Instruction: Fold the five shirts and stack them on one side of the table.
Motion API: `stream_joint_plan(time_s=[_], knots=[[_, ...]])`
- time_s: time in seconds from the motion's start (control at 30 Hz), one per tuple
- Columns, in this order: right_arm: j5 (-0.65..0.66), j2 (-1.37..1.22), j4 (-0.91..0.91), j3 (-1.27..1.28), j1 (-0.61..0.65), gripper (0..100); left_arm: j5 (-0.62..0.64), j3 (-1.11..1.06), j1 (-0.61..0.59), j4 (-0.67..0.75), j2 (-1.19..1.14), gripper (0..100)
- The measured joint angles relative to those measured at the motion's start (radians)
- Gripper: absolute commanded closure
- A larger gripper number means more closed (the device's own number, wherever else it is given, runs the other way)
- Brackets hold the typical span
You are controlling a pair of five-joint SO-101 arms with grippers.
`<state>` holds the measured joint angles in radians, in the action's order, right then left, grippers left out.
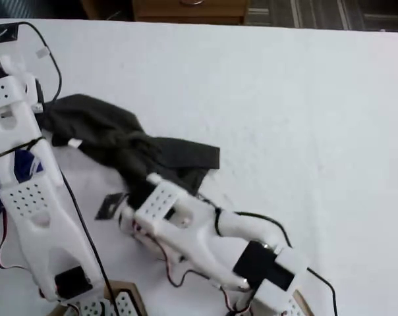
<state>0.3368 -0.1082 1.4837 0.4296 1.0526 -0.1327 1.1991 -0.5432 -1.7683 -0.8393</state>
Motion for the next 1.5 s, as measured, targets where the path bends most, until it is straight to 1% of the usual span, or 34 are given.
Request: stream_joint_plan(time_s=[0.07, 0.27, 0.43, 0.5, 0.57, 0.6, 0.63, 0.7, 0.77, 1.0, 1.17, 1.3, 1.5], knots=[[-0.012, 0.000, -0.035, 0.038, 0.020, 83.3, 0.000, 0.000, 0.000, 0.000, 0.000, 97], [-0.021, 0.000, -0.089, 0.077, 0.025, 83.3, 0.000, 0.000, 0.000, 0.000, 0.000, 97], [-0.023, 0.018, -0.195, 0.158, -0.014, 83.8, 0.000, 0.000, 0.000, 0.003, 0.000, 97], [-0.023, 0.034, -0.221, 0.181, -0.040, 88.2, 0.000, 0.000, 0.000, 0.003, 0.000, 97], [-0.023, 0.041, -0.230, 0.186, -0.066, 98.1, 0.000, 0.000, 0.000, 0.003, 0.000, 97], [-0.023, 0.043, -0.236, 0.187, -0.080, 98.3, 0.000, 0.000, 0.000, 0.003, 0.000, 97], [-0.023, 0.043, -0.241, 0.189, -0.095, 96.4, 0.000, 0.000, 0.000, 0.003, 0.000, 97], [-0.023, 0.043, -0.253, 0.189, -0.127, 98.3, 0.000, 0.000, 0.000, 0.003, 0.000, 97], [-0.023, 0.043, -0.253, 0.189, -0.135, 97.8, 0.000, 0.000, 0.000, 0.003, 0.000, 97], [-0.021, 0.040, -0.160, 0.092, -0.175, 97.8, 0.000, 0.000, 0.000, 0.003, 0.000, 97], [-0.015, 0.040, -0.040, -0.066, -0.258, 97.8, 0.000, 0.000, 0.000, 0.003, 0.000, 97], [0.046, 0.040, 0.011, -0.189, -0.322, 97.8, 0.000, 0.000, 0.000, 0.003, 0.000, 97], [0.063, 0.040, 0.098, -0.376, -0.422, 97.9, 0.000, 0.058, 0.000, -0.002, 0.031, 97]])
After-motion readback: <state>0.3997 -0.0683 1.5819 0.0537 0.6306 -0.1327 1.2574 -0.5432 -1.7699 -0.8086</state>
